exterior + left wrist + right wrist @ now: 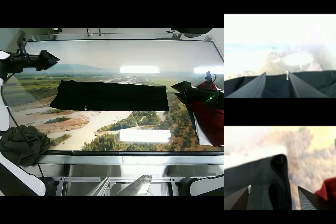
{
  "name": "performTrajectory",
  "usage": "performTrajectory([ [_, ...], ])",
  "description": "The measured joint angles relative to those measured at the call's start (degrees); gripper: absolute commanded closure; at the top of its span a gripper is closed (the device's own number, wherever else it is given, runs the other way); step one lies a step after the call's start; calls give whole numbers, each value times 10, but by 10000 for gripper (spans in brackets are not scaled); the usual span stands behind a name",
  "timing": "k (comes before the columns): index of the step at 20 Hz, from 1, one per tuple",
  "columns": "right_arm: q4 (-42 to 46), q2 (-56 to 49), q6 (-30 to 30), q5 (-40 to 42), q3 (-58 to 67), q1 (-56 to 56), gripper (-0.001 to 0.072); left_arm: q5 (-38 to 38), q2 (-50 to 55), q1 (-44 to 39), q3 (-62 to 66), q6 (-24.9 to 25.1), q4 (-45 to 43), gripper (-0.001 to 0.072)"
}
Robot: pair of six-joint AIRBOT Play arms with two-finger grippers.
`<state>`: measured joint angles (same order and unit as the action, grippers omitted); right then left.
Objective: Fold the shirts.
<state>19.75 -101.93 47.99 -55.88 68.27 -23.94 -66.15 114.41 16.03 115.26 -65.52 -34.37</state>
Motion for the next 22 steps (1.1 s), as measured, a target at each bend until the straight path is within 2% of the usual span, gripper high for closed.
performTrajectory([
  [3, 29, -14, 15, -17, 5, 14, 51, -37, -12, 6, 15, 0, 0, 691],
  [4, 35, -20, 18, -22, 7, 21, 71, -50, -14, 5, 17, 0, 0, 691],
  [5, 35, -26, 21, -25, 10, 28, 126, -64, -15, 4, 17, 0, 0, 691],
  [8, 36, -48, 34, -41, 26, 50, 172, -91, -17, -3, 6, 0, 0, 690],
  [10, 48, -62, 43, -43, 38, 67, 596, -104, -17, -10, -5, 0, 0, 691],
  [11, 57, -67, 50, -45, 44, 73, 679, -111, -17, -14, -10, 0, 0, 692],
  [16, 55, -65, 81, -82, 94, 88, 694, -129, -7, -57, -26, 7, -3, 701],
  [22, 45, 7, 145, -165, 174, 96, 694, -96, 59, -202, -29, -6, -6, 702],
])
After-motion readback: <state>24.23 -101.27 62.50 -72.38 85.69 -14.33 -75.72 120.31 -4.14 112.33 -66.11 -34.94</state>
